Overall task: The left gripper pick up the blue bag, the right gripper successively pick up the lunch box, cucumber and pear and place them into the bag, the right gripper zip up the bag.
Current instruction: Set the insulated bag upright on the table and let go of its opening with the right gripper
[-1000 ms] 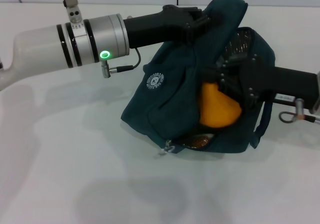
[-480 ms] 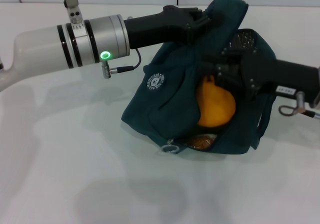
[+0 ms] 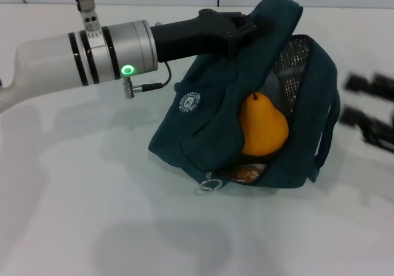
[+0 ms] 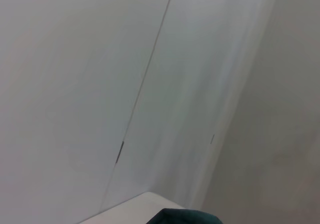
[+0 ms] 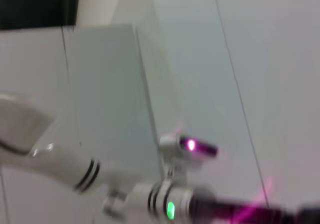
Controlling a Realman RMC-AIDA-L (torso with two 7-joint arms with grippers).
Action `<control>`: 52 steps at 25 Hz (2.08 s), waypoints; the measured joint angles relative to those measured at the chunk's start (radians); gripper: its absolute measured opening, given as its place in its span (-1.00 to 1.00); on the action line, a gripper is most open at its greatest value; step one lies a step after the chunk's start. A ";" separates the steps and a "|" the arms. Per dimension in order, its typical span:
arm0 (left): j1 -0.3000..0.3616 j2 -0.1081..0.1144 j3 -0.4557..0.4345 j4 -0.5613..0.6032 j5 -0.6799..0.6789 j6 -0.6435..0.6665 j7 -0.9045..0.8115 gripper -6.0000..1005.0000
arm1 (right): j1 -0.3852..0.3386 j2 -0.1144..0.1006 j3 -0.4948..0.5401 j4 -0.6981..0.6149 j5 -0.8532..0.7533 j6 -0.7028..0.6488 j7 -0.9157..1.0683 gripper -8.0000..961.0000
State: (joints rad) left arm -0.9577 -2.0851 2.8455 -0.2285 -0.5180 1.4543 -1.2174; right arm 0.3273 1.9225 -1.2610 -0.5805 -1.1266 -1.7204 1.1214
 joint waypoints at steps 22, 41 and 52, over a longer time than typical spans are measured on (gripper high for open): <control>-0.006 -0.001 0.000 0.003 0.008 -0.001 0.005 -0.77 | 0.060 0.007 0.010 0.026 -0.392 0.131 0.124 0.03; -0.006 -0.001 0.000 0.003 0.004 -0.002 0.007 -0.77 | 0.085 0.026 0.014 0.020 -0.460 0.192 0.135 -0.20; -0.001 -0.001 0.000 0.003 0.002 0.001 0.009 -0.77 | 0.032 0.056 0.156 -0.012 -0.455 0.171 0.050 -0.76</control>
State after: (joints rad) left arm -0.9592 -2.0861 2.8454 -0.2255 -0.5163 1.4557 -1.2085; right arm 0.3592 1.9781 -1.1045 -0.5925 -1.5811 -1.5496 1.1716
